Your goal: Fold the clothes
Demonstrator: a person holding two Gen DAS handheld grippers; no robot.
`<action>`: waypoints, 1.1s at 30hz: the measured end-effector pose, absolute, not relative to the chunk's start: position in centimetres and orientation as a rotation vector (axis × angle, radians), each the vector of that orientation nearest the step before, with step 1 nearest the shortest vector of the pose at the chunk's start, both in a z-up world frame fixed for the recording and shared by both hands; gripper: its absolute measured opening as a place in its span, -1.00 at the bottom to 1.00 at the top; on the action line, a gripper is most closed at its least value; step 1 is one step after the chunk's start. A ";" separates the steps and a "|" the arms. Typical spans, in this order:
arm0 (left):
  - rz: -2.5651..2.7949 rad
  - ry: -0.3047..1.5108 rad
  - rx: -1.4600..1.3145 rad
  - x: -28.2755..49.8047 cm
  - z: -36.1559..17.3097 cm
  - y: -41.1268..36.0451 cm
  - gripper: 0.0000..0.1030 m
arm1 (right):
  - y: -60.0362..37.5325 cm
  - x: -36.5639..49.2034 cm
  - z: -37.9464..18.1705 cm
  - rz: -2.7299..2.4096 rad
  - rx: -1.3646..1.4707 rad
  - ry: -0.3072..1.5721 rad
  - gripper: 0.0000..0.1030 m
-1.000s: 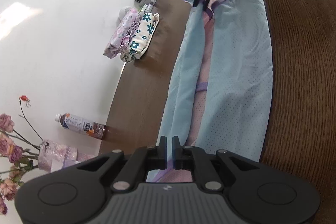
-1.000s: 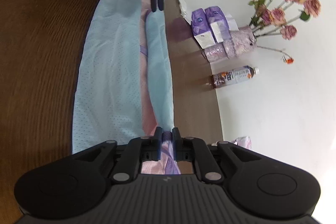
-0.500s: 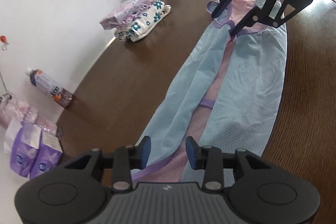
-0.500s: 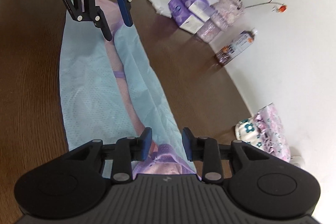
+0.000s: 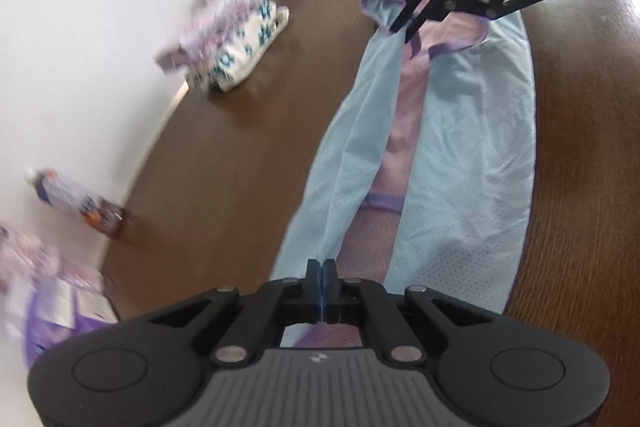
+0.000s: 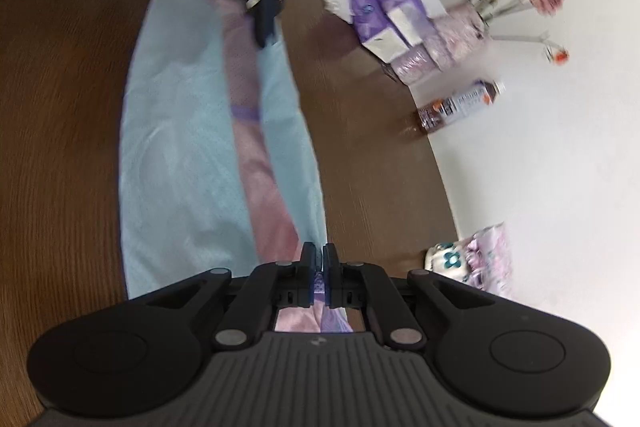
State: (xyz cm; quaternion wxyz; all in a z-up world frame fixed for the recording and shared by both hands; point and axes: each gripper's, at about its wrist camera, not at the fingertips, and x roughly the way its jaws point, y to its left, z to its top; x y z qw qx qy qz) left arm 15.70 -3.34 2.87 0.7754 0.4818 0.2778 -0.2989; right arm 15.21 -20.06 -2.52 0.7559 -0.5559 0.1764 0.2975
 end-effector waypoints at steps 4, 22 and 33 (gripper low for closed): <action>-0.658 0.546 1.172 13.1 1.6 -4.2 -1.00 | -20.0 14.3 -3.2 0.649 -1.250 0.368 -0.94; -0.600 0.571 1.142 12.0 0.7 -3.3 -0.61 | -20.2 12.3 -4.1 0.669 -1.215 0.400 -0.82; -0.548 0.655 0.458 15.1 6.7 0.8 -0.24 | -24.3 16.4 2.5 0.613 -0.420 0.568 -0.58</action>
